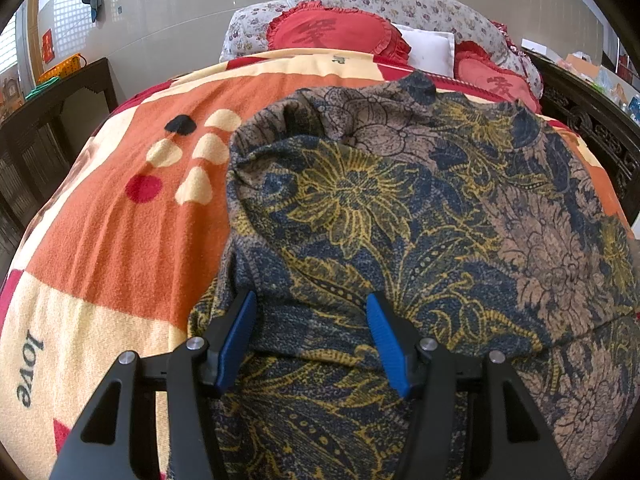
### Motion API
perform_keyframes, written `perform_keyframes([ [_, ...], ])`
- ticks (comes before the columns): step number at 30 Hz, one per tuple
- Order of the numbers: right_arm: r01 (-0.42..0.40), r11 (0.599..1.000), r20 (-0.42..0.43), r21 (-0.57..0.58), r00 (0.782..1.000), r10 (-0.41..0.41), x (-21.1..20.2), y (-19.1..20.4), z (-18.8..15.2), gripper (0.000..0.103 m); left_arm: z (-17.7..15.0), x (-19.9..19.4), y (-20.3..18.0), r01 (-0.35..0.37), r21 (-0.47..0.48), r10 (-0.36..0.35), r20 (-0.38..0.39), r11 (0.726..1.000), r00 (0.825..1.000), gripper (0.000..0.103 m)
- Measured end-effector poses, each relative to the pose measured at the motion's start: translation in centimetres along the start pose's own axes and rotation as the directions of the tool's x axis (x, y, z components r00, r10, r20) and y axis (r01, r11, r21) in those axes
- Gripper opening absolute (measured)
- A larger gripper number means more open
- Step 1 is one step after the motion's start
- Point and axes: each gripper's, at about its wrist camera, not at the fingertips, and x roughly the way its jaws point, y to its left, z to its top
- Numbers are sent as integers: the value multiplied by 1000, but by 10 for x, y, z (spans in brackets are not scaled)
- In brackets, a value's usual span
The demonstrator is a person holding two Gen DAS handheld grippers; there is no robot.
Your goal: Fold small clothes
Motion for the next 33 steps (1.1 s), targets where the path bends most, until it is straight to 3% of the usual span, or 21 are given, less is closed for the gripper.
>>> perform_keyframes([
  [3, 82, 996, 112, 41, 990, -86, -57, 32, 27, 2, 0, 0, 1, 7, -6, -7, 2, 1000, 1000, 60],
  [5, 101, 993, 140, 64, 984, -109, -81, 55, 36, 2, 0, 0, 1, 6, -6, -6, 2, 1000, 1000, 60],
  [10, -76, 997, 44, -14, 996, 76, -85, 161, 30, 2, 1, 0, 3, 19, -16, -19, 4, 1000, 1000, 60],
  [14, -225, 973, -112, -51, 969, 219, -28, 262, -6, 2, 0, -2, 4, 30, -24, -30, 7, 999, 1000, 61],
  [18, -341, 936, -281, -83, 910, 306, 55, 363, -72, 2, 0, -2, 8, 52, -42, -52, 11, 998, 999, 61],
  [23, -407, 913, -405, -7, 837, 370, 149, 443, -155, 3, -1, -2, 11, 68, -55, -67, 14, 996, 998, 61],
  [24, -413, 911, -415, -22, 832, 367, 165, 458, -172, 3, -1, -2, 10, 68, -55, -68, 13, 996, 998, 61],
  [28, -315, 936, -430, -156, 875, 223, 210, 485, -223, 8, -1, -2, 10, 71, -54, -70, 12, 996, 997, 62],
  [30, -291, 938, -461, -188, 870, 177, 222, 483, -241, 10, -1, -2, 10, 74, -54, -73, 12, 996, 997, 63],
  [33, -353, 921, -474, -166, 847, 239, 205, 471, -243, 15, -1, -2, 9, 82, -49, -82, 10, 995, 997, 67],
])
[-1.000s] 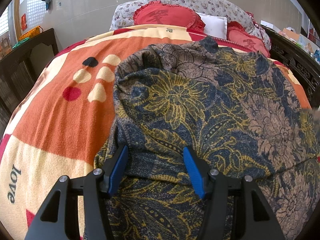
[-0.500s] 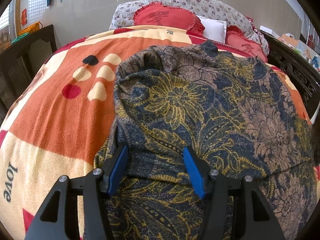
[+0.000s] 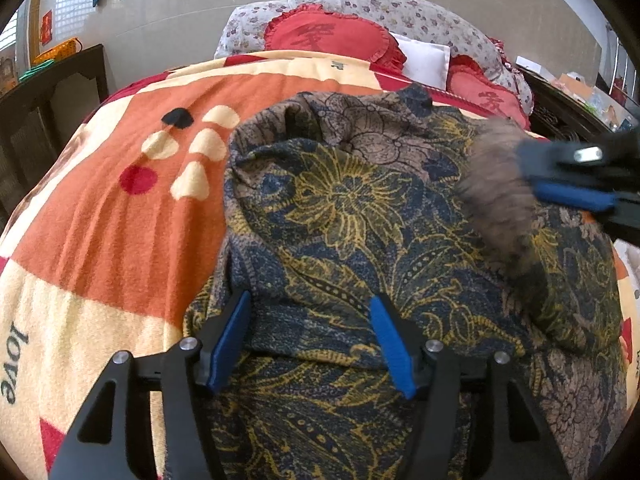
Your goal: Fold small clothes
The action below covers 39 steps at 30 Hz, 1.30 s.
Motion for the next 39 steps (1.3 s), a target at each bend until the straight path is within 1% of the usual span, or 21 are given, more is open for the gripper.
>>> perform_keyframes([
  [3, -62, 997, 54, -47, 996, 65, -41, -11, -11, 26, 0, 0, -2, 9, 9, -9, -3, 1000, 1000, 72],
  [5, -65, 996, 88, -52, 994, 70, -63, -27, -25, 30, 0, 0, -3, 16, 12, -16, -4, 1000, 1000, 74],
  [7, -9, 999, 111, -42, 994, 13, -77, -48, -43, 33, 0, -3, -2, 29, 9, -29, 3, 1000, 1000, 75],
  [9, 105, 994, 102, -31, 990, -101, -77, -67, -64, 33, 0, -8, 1, 80, 4, -80, 4, 997, 997, 77],
  [11, 257, 964, 95, -65, 963, -250, -72, -84, -86, 33, 2, -16, 9, 150, -31, -149, 23, 988, 989, 77],
  [12, 337, 936, 103, -96, 939, -328, -68, -92, -96, 33, 5, -19, 14, 197, -62, -196, 24, 979, 980, 77],
  [13, 371, 923, 118, -101, 926, -359, -66, -100, -106, 33, 10, -20, 17, 226, -90, -225, 23, 970, 974, 77],
  [15, 347, 936, 153, -69, 930, -333, -69, -108, -109, 33, 31, -19, 21, 258, -154, -259, 16, 954, 966, 77],
  [18, 407, 906, 159, -114, 908, -388, -57, -100, -108, 36, 68, -1, 10, 259, -227, -285, -88, 939, 955, 77],
  [19, 425, 897, 167, -125, 900, -403, -54, -99, -108, 37, 80, 9, -1, 230, -229, -269, -153, 946, 951, 77],
  [21, 438, 890, 173, -130, 893, -414, -56, -101, -112, 37, 96, 25, -27, 117, -184, -164, -263, 976, 951, 75],
  [23, 415, 902, 172, -115, 903, -393, -57, -106, -112, 37, 102, 34, -64, 70, -62, -86, -308, 996, 948, 75],
  [27, 391, 915, 168, -99, 913, -372, -54, -100, -106, 37, 77, 40, -111, 6, 153, 46, -337, 988, 941, 75],
  [29, 391, 915, 169, -99, 913, -372, -55, -101, -106, 37, 62, 38, -111, -69, 241, 142, -302, 968, 943, 77],
  [30, 389, 916, 169, -98, 914, -370, -55, -101, -107, 37, 56, 33, -106, -88, 259, 164, -285, 962, 944, 79],
  [34, 375, 923, 169, -90, 919, -357, -58, -103, -106, 37, 23, -6, -56, -113, 200, 167, -276, 973, 947, 89],
  [35, 374, 923, 169, -89, 919, -356, -57, -103, -105, 37, 12, -12, -42, -142, 189, 193, -286, 972, 939, 89],
  [36, 375, 923, 170, -90, 919, -357, -57, -103, -106, 37, 3, -20, -28, -142, 161, 183, -284, 977, 941, 89],
  [37, 377, 922, 171, -92, 918, -359, -57, -102, -106, 37, -4, -29, -13, -91, 97, 115, -282, 991, 953, 89],
  [38, 380, 920, 172, -93, 917, -361, -56, -101, -106, 37, -5, -38, -1, -73, 45, 83, -279, 996, 957, 88],
  [39, 384, 918, 172, -96, 915, -365, -57, -101, -106, 37, -7, -45, 7, -81, 9, 80, -263, 997, 962, 86],
])
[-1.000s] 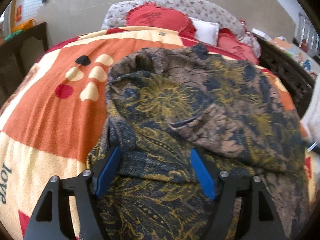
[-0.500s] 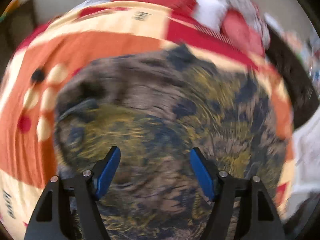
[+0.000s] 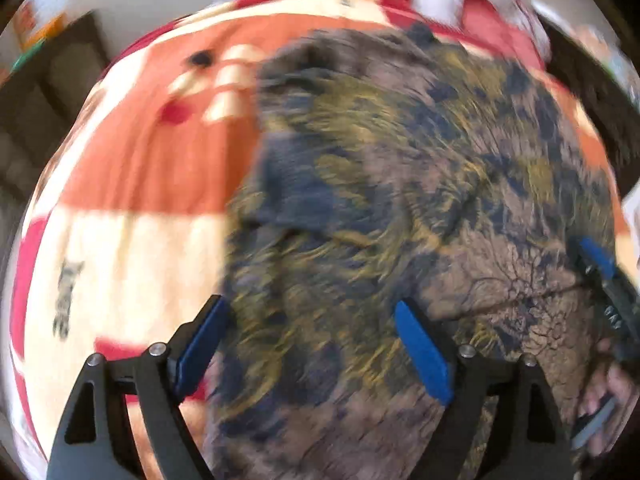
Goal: Fold small clothes
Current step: 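Move the left gripper to the shirt edge and pinch it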
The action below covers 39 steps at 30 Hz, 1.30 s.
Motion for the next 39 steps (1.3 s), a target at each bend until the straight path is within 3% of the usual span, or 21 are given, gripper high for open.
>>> perform_keyframes([
  [2, 1, 1000, -1, 0, 1000, -1, 0, 0, 0, 37, 3, -13, 7, 74, -27, -72, 69, 997, 995, 85],
  [4, -3, 1000, 0, 3, 1000, 3, 0, 0, 0, 37, 14, -19, 9, 185, -40, -179, 122, 982, 976, 85],
  [7, -7, 1000, 0, 6, 1000, 7, 0, -1, 0, 37, 38, -7, 10, 334, -91, -324, 108, 938, 940, 84],
  [9, -7, 1000, -1, 5, 1000, 7, 0, 0, 0, 37, 54, 13, 17, 393, -172, -390, 55, 903, 919, 77],
  [11, -10, 1000, -1, 7, 1000, 10, 0, -1, 0, 37, 59, 33, 20, 414, -247, -431, -16, 876, 902, 71],
  [12, -10, 1000, -1, 8, 1000, 10, 0, -1, 0, 37, 58, 36, 24, 407, -283, -432, -28, 868, 902, 65],
  [14, -11, 1000, -1, 9, 1000, 11, 0, -1, 0, 37, 55, 36, 26, 422, -307, -453, -34, 853, 891, 65],
  [19, -13, 1000, -1, 11, 1000, 13, 1, -2, 0, 37, 29, 40, 24, 500, -355, -566, -109, 790, 817, 65],
  [23, -12, 1000, -1, 10, 1000, 12, 0, -2, 0, 37, 24, 42, 27, 555, -430, -647, -97, 712, 756, 63],
  [24, -11, 1000, -1, 9, 1000, 11, 1, -2, 0, 37, 24, 43, 30, 568, -446, -666, -90, 692, 741, 57],
  [25, -11, 1000, -1, 9, 1000, 11, 1, -2, 0, 37, 23, 46, 32, 569, -465, -676, -92, 678, 731, 41],
  [26, -12, 1000, -1, 10, 1000, 12, 1, -2, 0, 37, 22, 48, 35, 563, -476, -675, -95, 676, 731, 22],
  [30, -13, 1000, -1, 10, 1000, 13, 0, -1, 0, 37, 15, 52, 40, 544, -488, -656, -81, 682, 750, 15],
  [32, -13, 1000, -1, 10, 1000, 13, 1, -1, 0, 37, 15, 43, 34, 527, -444, -614, -70, 725, 786, 13],
  [36, -19, 1000, -2, 14, 1000, 19, 0, -2, 1, 37, 23, 2, 12, 498, -240, -514, -4, 833, 858, 11],
  [39, -54, 997, -12, 53, 998, 55, -9, -9, 2, 37, 43, -25, 2, 478, -113, -474, 64, 871, 878, 11],
])
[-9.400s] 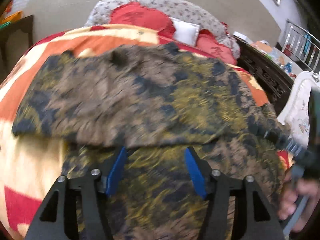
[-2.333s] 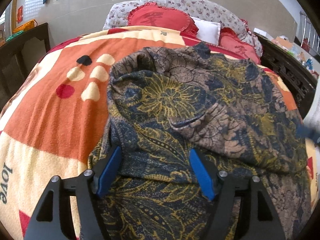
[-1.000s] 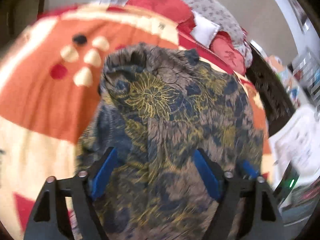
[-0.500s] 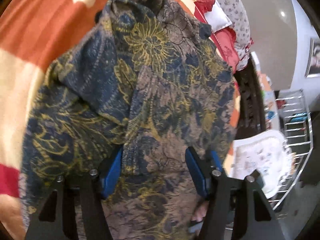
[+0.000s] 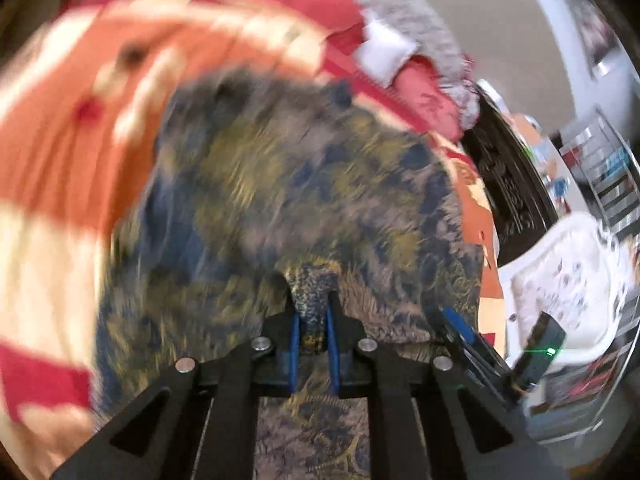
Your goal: Fold small clothes
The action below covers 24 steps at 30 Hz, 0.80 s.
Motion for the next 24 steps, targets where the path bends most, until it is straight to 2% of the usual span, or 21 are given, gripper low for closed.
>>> perform_keyframes([
  [2, -45, 996, 22, 76, 999, 44, -23, -13, 0, 37, 23, -6, -12, -32, 64, 29, 49, 997, 998, 11],
  [3, -59, 991, 72, 117, 996, 51, -44, -21, -1, 37, 38, -7, -15, -29, 78, 24, 56, 997, 998, 11],
  [6, -62, 983, 134, 172, 990, 39, -82, -41, -9, 37, 80, -16, -30, -22, 95, 13, 89, 995, 996, 11],
  [8, -46, 980, 141, 193, 990, 19, -101, -54, -18, 37, 99, -40, -48, 11, 136, -33, 163, 991, 986, 11],
  [10, -31, 978, 144, 208, 990, 0, -115, -64, -29, 37, 106, -66, -59, 23, 191, -69, 237, 981, 969, 12],
  [12, -16, 977, 133, 215, 991, -13, -121, -71, -42, 37, 104, -70, -53, 5, 179, -50, 249, 984, 967, 12],
  [13, -10, 976, 123, 218, 992, -17, -121, -73, -49, 37, 100, -62, -43, -10, 161, -28, 229, 987, 973, 12],
  [16, 1, 971, 72, 238, 997, -18, -114, -79, -70, 37, 76, -16, 9, -94, 71, 85, 125, 993, 989, 12],
  [19, 6, 968, 40, 253, 999, -17, -108, -81, -83, 37, 43, 31, 62, -187, -8, 187, 12, 982, 982, 12],
  [20, 5, 966, 33, 259, 999, -14, -108, -82, -85, 37, 32, 39, 74, -177, -30, 177, -3, 984, 984, 12],
  [22, 0, 963, 31, 270, 999, -8, -109, -83, -88, 37, 23, 34, 76, -149, -20, 150, 54, 989, 987, 12],
  [24, 0, 962, 35, 274, 999, -10, -112, -86, -86, 37, 21, 32, 73, -158, -15, 159, 56, 987, 986, 12],
])
